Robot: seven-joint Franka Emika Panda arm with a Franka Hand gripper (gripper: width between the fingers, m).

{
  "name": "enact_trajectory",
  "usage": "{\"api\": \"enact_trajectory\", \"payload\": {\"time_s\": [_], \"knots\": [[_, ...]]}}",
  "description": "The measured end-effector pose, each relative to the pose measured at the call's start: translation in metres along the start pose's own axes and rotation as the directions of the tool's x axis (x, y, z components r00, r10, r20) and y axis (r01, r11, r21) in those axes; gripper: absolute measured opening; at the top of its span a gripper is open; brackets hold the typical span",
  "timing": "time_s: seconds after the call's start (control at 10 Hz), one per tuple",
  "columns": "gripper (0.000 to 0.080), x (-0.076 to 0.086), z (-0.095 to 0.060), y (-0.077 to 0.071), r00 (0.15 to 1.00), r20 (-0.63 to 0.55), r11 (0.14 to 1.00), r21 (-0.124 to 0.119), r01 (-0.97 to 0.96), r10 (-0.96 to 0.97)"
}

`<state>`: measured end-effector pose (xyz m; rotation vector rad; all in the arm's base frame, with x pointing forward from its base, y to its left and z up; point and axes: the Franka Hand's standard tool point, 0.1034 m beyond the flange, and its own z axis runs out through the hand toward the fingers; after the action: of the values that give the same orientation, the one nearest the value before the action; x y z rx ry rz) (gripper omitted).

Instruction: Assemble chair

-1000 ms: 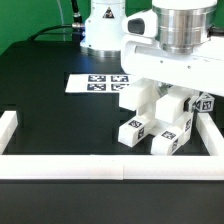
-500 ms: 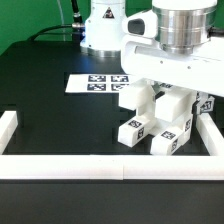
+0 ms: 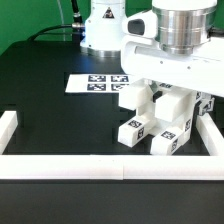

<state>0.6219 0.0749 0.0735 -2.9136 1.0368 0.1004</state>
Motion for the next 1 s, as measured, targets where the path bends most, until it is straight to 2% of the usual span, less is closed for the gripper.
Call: {"api": "enact_trajectory", "payload": {"time_s": [0.3, 0.4, 0.6, 1.0], "knots": [[0.0649, 0.000, -0.001, 0.000, 1.000, 0.000, 1.000, 0.001, 0.000, 0.000], [0.0649, 0.000, -0.013, 0.000, 1.000, 0.010, 1.000, -0.001, -0.002, 0.002], [0.0649, -0.003, -0.038, -0.004, 1.000, 0.009, 1.000, 0.015, 0.001, -0.001], [0.0649, -0.029, -0.072, -0.019, 1.000, 0.015, 0.999, 0.035, -0.014, 0.014]]}}
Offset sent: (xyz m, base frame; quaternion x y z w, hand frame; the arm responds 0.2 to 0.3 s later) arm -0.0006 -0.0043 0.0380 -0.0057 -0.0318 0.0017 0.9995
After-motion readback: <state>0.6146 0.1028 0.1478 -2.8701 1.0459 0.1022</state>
